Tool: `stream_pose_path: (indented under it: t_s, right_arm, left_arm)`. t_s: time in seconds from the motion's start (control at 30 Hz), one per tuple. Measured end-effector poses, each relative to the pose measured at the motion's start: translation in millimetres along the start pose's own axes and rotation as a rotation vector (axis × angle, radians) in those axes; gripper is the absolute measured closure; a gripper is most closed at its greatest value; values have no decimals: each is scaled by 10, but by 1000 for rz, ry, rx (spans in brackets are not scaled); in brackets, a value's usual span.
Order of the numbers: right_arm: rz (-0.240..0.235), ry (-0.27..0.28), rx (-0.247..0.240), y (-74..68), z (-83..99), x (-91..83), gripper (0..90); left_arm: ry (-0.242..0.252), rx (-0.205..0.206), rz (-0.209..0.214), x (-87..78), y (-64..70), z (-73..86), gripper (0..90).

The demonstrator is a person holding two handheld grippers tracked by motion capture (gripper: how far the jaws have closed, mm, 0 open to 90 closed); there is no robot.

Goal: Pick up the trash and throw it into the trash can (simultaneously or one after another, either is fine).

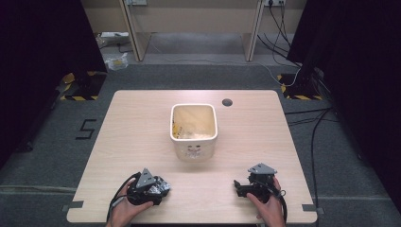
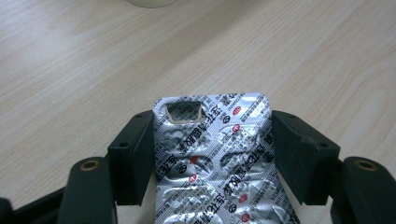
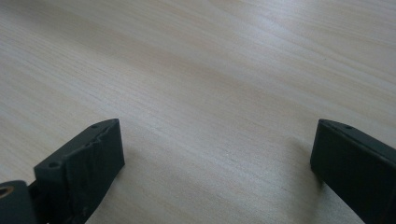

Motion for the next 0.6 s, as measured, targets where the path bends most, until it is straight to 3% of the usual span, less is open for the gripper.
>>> stream_pose_path:
  t_s: [0.3, 0.6]
  right_arm:
    - [0, 0, 0, 0, 0, 0, 31]
    - [0, 0, 0, 0, 0, 0, 31]
  left_arm:
    - [13, -7, 18, -23, -57, -61, 340]
    - [47, -22, 16, -113, -217, -209, 340]
Point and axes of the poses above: each handheld gripper's, and its own axes: x roughly forward along the jaws, z roughly out of its underside, y roughly to its right, the point moved 5 cm from there along x, roughly forward along the jaws, and after that the axes turned 15 degrees about x, right-handed, at the moved point
